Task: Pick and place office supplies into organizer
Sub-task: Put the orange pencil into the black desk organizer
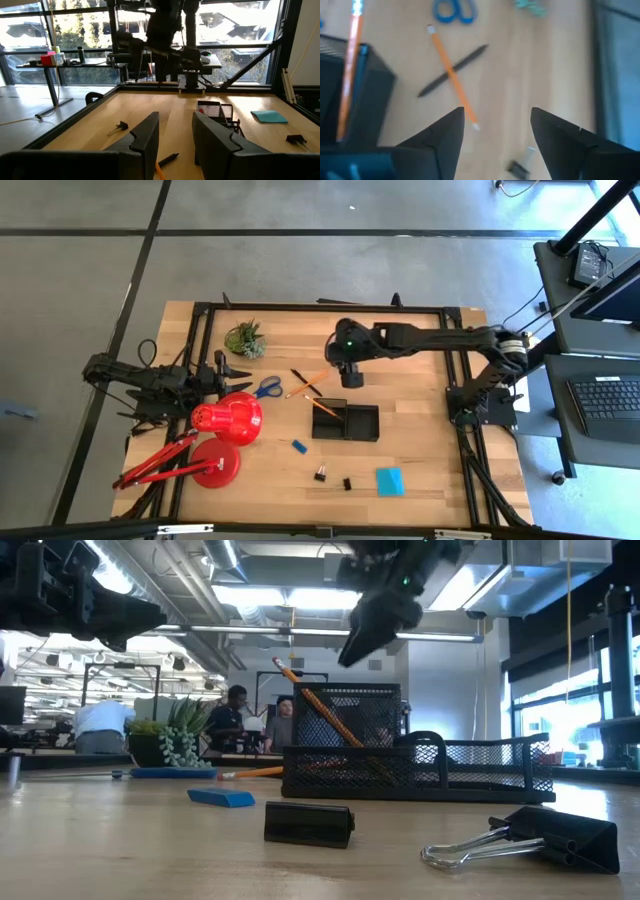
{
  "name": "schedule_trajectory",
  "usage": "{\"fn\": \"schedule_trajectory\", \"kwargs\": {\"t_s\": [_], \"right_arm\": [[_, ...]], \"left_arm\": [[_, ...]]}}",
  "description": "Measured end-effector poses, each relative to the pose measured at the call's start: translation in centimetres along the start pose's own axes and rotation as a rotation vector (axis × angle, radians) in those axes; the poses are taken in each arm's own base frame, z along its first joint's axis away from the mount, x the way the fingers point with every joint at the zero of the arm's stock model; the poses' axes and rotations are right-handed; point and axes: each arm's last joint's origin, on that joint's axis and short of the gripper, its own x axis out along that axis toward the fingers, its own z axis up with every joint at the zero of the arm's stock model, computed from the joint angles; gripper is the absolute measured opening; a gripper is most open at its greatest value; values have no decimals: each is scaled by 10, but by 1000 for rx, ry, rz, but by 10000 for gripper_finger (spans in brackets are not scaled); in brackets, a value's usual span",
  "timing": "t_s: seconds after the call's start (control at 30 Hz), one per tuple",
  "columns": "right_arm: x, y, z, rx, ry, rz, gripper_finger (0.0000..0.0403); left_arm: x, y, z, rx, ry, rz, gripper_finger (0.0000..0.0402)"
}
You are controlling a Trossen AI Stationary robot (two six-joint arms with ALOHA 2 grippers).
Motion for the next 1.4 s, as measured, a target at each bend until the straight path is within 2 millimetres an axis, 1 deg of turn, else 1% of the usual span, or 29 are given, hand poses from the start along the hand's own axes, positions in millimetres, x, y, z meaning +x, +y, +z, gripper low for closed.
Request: {"fn": "schedule_trajectory", "kwargs": {"t_s": [0.07, 0.17, 0.3, 0.47, 0.6, 0.7, 0.9, 1.03, 1.23, 1.4], "right_arm": [[12, -3, -4, -9, 13, 59, 223], [25, -12, -6, -18, 36, 65, 213], [36, -25, 0, -29, 73, 80, 201], [53, -31, 10, -37, 113, 186, 191], [71, -30, 10, -89, 153, 225, 188], [77, -25, 8, -113, 172, 243, 187], [83, -19, 7, -150, 190, 265, 187], [97, -12, 5, -179, 201, 281, 187], [118, -8, -1, -182, 217, 291, 187], [127, -6, -5, -182, 228, 296, 187]], "left_arm": [[0, 0, 0, 0, 0, 0, 111], [0, 0, 0, 0, 0, 0, 111], [0, 0, 0, 0, 0, 0, 111], [0, 0, 0, 0, 0, 0, 111], [0, 0, 0, 0, 0, 0, 111], [0, 0, 0, -5, 0, 0, 111], [0, 0, 0, -16, 0, 0, 111], [0, 0, 0, -16, 0, -1, 111], [0, 0, 0, -18, 0, 0, 111], [0, 0, 0, -18, 0, -1, 111]]}}
